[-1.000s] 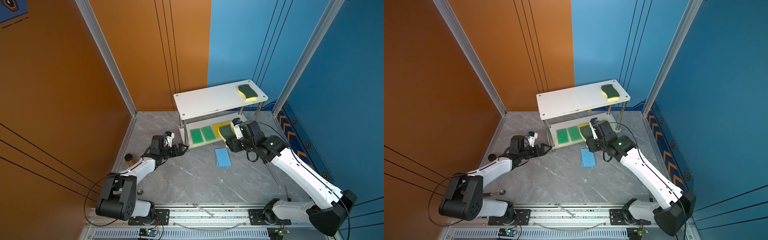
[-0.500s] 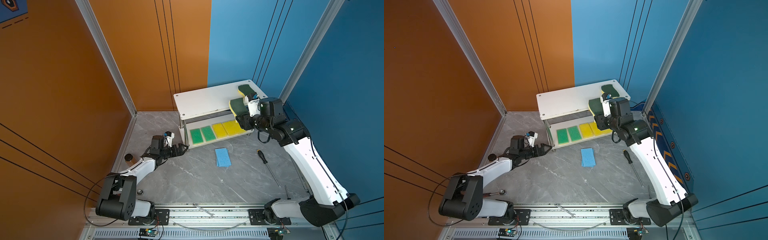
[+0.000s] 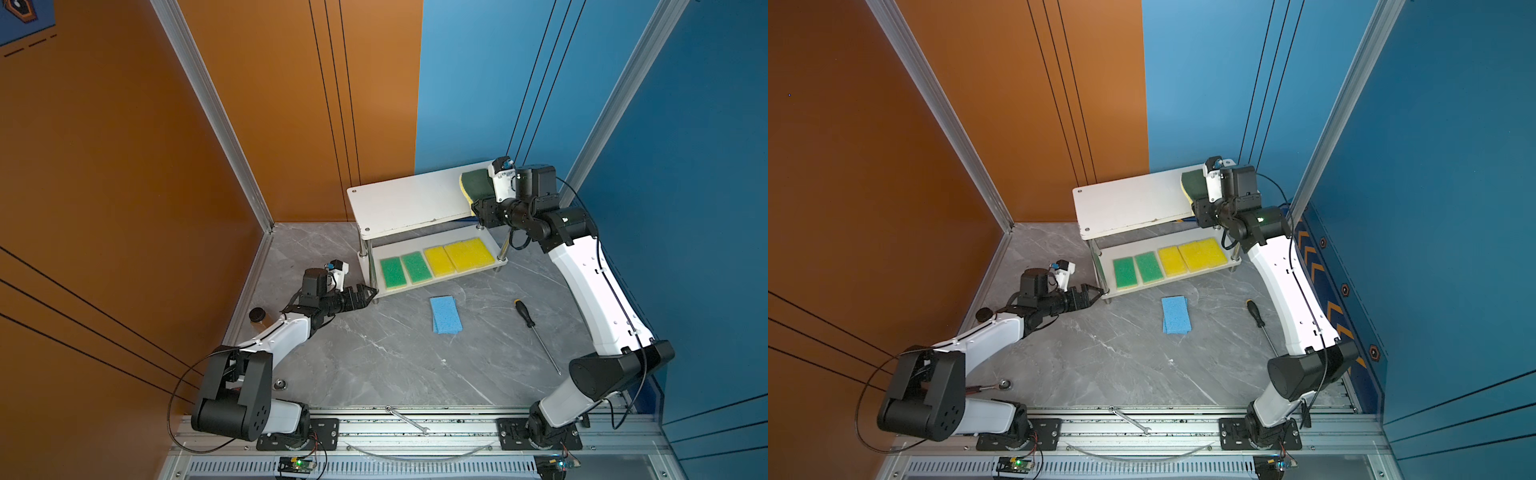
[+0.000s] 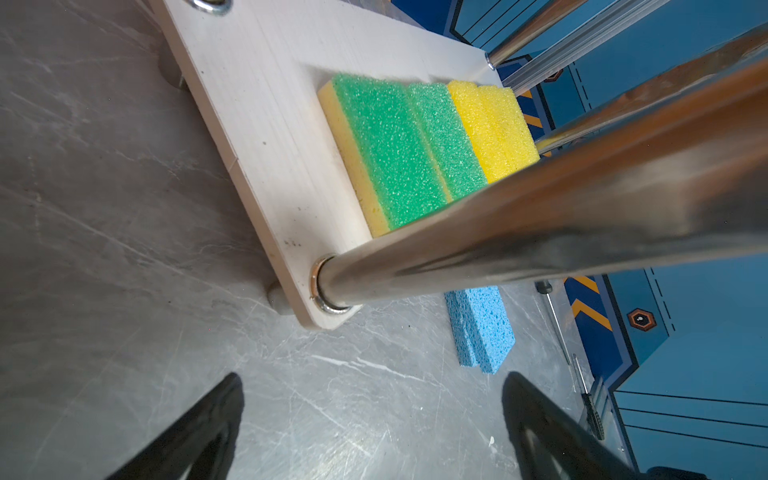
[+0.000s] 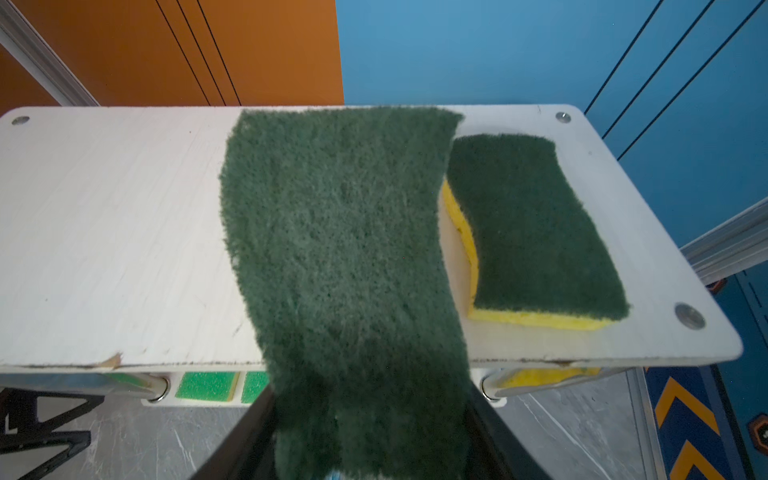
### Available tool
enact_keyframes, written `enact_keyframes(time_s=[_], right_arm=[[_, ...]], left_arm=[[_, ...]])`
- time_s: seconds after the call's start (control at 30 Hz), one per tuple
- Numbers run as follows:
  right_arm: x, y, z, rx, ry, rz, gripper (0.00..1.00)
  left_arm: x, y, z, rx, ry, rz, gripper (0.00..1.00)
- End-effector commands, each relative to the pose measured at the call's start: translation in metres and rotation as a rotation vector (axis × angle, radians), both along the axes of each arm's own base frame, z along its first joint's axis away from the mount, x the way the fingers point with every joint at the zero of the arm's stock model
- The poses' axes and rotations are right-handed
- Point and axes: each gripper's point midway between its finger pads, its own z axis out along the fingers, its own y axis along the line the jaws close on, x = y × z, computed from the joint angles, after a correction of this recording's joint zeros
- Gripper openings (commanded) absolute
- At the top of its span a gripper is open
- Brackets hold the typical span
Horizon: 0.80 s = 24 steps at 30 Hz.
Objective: Place and organize the cleaning sponges onto the shelf
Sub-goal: 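Lower the green pad onto the top shelf beside the first sponge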
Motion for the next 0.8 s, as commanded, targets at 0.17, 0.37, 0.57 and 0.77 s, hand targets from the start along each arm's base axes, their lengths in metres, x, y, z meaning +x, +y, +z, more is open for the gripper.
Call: enact_keyframes(time_s=[0.17,0.37,0.57,0.77], right_arm=[[0.031,-0.001,0.018,-0.005,-0.073,0.012,0.58],[0.044,0.002,0.010,-0.008,-0.059,0.012,0.59],[0.047,0.004,0.002,-0.008,-0.043,0.014,0.60],[0.047,0.007,-0.004,-0.003,-0.026,0.026,0.63]], left_arm=[[0.005,-0.001,0.011,-0.023,-0.013,-0.009,0.98],[0.005,-0.002,0.013,-0.026,-0.015,-0.006,0.98],[0.005,-0.001,0.008,-0.021,-0.002,-0.004,0.98],[0.006,-0.001,0.006,-0.015,0.001,0.000,0.97]])
